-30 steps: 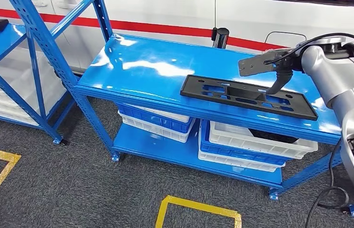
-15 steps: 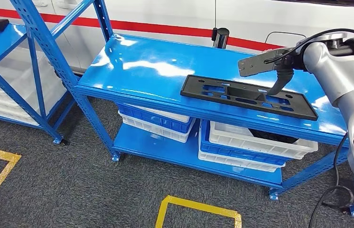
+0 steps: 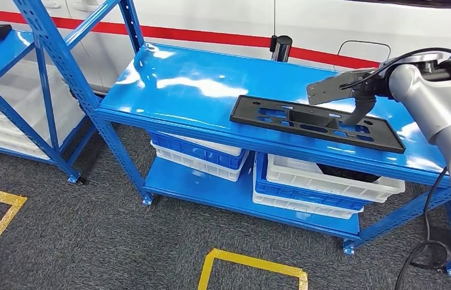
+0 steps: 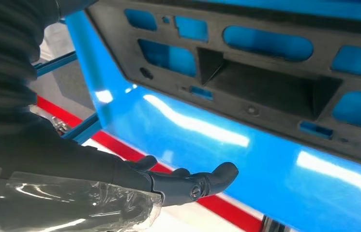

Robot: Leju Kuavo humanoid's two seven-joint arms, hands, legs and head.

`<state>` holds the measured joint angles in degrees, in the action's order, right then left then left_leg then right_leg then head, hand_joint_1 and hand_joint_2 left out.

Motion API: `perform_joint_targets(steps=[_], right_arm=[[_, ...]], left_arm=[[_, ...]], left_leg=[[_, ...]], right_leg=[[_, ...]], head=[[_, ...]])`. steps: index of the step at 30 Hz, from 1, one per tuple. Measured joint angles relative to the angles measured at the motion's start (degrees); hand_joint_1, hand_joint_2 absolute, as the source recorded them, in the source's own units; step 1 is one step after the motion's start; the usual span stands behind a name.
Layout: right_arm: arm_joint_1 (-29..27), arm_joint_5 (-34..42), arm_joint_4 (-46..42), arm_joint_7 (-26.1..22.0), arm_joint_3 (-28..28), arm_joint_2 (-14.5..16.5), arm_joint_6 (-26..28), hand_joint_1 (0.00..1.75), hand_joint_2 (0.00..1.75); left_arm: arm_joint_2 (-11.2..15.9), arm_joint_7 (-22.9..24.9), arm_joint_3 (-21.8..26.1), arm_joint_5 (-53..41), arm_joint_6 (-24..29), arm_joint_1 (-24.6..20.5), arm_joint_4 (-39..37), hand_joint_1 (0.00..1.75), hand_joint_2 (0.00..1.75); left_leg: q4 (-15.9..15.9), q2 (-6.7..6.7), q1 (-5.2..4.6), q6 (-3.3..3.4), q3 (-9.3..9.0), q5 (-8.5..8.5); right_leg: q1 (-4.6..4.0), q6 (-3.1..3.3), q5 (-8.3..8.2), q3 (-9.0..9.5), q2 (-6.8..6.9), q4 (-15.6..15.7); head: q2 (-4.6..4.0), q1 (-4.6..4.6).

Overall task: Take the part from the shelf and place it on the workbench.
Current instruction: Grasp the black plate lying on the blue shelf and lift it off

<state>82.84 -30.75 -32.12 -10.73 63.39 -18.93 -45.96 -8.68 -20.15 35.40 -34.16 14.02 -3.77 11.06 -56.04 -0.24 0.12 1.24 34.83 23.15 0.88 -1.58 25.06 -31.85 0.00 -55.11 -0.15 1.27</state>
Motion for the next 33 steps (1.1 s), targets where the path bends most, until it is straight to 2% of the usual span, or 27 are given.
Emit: perform_joint_targets(steps=[5, 11, 33], right_arm=[[-1.4, 4.1, 0.0, 0.6, 5.5, -0.7, 2.2, 0.00, 1.75], [-3.9, 5.5, 1.3, -0.2, 9.3, -1.4, 5.7, 0.00, 1.75], [-7.3, 6.6, 4.3, -0.9, 13.8, -2.0, 9.8, 0.00, 1.75]], left_arm=[[0.0, -0.1, 0.5, -0.8, -0.1, -0.2, 0.0, 0.00, 0.00], [0.0, -0.5, 0.5, -1.6, -0.2, -0.2, 0.0, 0.00, 0.00], [0.0, -0.6, 0.5, -2.4, -0.7, -0.6, 0.0, 0.00, 0.00]], left_leg=[[0.0, 0.01, 0.00, 0.00, -0.01, 0.00], [0.0, 0.00, 0.01, 0.00, -0.01, 0.00], [0.0, 0.01, 0.00, 0.00, -0.01, 0.00]], right_leg=[[0.00, 0.00, 0.00, 0.00, 0.00, 0.0], [0.00, 0.00, 0.00, 0.00, 0.00, 0.0], [0.00, 0.00, 0.00, 0.00, 0.00, 0.0]], head=[[0.01, 0.01], [0.01, 0.01], [0.00, 0.02]])
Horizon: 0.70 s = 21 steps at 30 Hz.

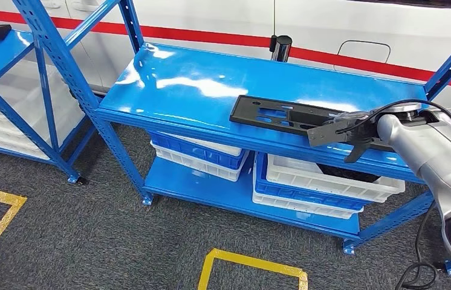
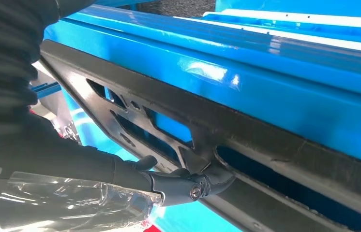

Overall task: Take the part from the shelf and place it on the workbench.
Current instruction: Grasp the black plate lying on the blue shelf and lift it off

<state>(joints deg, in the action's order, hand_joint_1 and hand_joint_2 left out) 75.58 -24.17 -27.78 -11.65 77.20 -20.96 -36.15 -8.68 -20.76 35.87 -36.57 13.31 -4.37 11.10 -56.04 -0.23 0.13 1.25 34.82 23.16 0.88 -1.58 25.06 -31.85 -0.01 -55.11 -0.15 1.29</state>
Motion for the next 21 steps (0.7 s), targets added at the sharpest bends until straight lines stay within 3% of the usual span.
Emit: perform_joint_targets(steps=[4, 12, 21], right_arm=[[-0.2, -0.2, 0.4, 0.3, 0.5, 0.3, 2.3, 0.00, 1.75], [-4.7, -1.8, 2.4, 3.0, 0.7, 3.0, 19.6, 0.00, 1.75], [-6.9, -2.7, 3.6, 3.3, 0.7, 4.4, 23.3, 0.00, 1.75]], left_arm=[[0.0, -0.1, 0.0, 0.0, 0.0, 0.0, 0.0, 0.00, 0.00], [-0.5, -1.1, 0.0, 0.0, 0.0, -0.2, 0.0, 0.00, 0.00], [-0.8, -1.2, 0.3, 0.0, 0.0, -0.3, 0.0, 0.00, 0.00]], left_leg=[[0.0, 0.00, 0.00, 0.00, 0.00, 0.00], [0.0, -0.01, 0.01, 0.00, -0.01, 0.00], [0.0, -0.01, 0.01, 0.00, 0.00, 0.00]], right_leg=[[0.00, 0.00, 0.00, 0.00, 0.00, 0.0], [-0.01, 0.00, 0.00, 0.02, 0.01, 0.0], [0.00, -0.01, 0.01, 0.01, 0.00, 0.0]], head=[[0.00, -0.02], [0.01, -0.01], [0.01, -0.02]])
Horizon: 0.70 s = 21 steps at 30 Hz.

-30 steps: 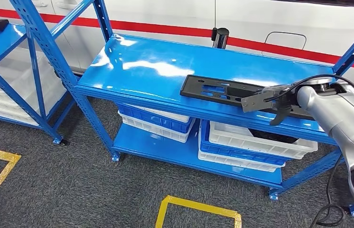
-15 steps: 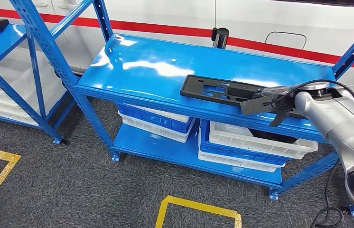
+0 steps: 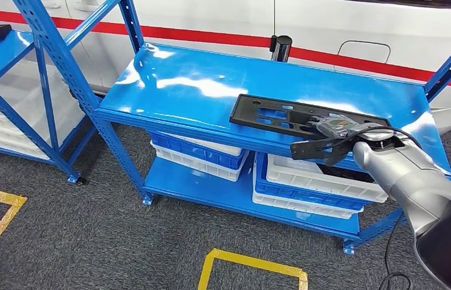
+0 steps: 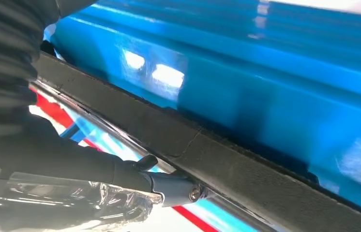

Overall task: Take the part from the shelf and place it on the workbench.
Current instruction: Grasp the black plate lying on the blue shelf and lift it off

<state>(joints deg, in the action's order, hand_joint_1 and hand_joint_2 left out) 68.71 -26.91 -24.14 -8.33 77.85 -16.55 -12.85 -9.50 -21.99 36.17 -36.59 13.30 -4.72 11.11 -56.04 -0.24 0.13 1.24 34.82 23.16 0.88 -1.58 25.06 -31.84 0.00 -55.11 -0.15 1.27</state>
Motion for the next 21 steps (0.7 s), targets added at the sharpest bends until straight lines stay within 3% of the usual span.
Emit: perform_joint_targets(steps=[9, 21], right_arm=[[-1.6, -1.3, 0.9, 0.1, -0.9, 1.2, 5.5, 0.00, 1.75], [-2.2, -1.5, 1.8, 0.3, -3.5, 2.2, 8.0, 0.00, 1.75]], left_arm=[[-0.2, -0.2, 0.3, -0.1, 0.0, -0.1, 0.0, 0.00, 0.00], [-0.2, -0.4, 0.6, -0.4, 0.1, -0.2, 0.0, 0.00, 0.00]], left_leg=[[0.0, 0.00, 0.00, 0.00, -0.01, 0.00], [0.0, 0.00, 0.00, 0.00, 0.00, 0.00]], right_leg=[[0.00, 0.00, 0.00, 0.00, 0.00, 0.0], [0.00, -0.01, 0.00, 0.00, 0.00, 0.0]], head=[[0.01, 0.01], [0.00, 0.00]])
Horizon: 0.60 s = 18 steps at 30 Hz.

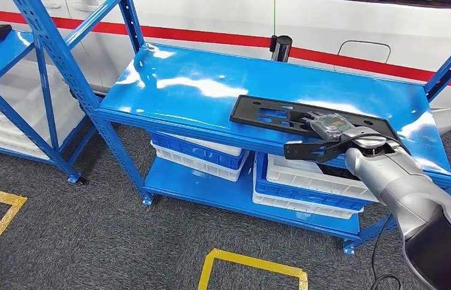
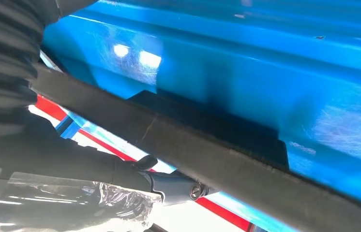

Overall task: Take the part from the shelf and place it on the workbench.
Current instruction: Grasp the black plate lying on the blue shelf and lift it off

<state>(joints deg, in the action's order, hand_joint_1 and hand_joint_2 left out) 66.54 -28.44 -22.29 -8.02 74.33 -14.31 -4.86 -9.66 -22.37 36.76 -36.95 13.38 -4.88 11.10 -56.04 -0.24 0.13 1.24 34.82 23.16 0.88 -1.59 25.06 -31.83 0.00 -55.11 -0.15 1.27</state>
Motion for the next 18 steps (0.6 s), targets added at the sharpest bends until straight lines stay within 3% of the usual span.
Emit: perform_joint_targets(steps=[6, 10, 18], right_arm=[[0.0, -0.1, 0.4, 0.2, -0.7, 0.2, 0.9, 0.03, 1.75], [0.1, -0.1, 0.5, 0.5, -1.8, 0.3, 2.5, 1.72, 1.75], [2.7, -0.7, 0.5, 1.3, -4.8, 0.4, 6.2, 1.75, 1.75]], left_arm=[[0.0, -0.2, 0.2, -0.1, 0.0, 0.0, 0.0, 0.00, 0.00], [0.0, -0.4, 0.4, -0.2, -0.1, 0.0, 0.0, 0.00, 0.00], [0.0, -0.7, 0.8, -0.1, 0.0, 0.0, 0.0, 0.00, 0.00]], left_leg=[[0.0, 0.00, 0.00, 0.00, 0.00, 0.00], [0.0, 0.00, 0.00, 0.00, 0.00, 0.00], [0.0, 0.06, -0.02, 0.01, -0.07, 0.00]], right_leg=[[0.00, 0.00, 0.00, 0.00, 0.00, 0.0], [0.00, 0.00, 0.00, 0.00, 0.00, 0.0], [0.01, -0.01, 0.00, 0.02, -0.05, 0.0]], head=[[0.00, 0.01], [-0.01, 0.01], [-0.01, -0.01]])
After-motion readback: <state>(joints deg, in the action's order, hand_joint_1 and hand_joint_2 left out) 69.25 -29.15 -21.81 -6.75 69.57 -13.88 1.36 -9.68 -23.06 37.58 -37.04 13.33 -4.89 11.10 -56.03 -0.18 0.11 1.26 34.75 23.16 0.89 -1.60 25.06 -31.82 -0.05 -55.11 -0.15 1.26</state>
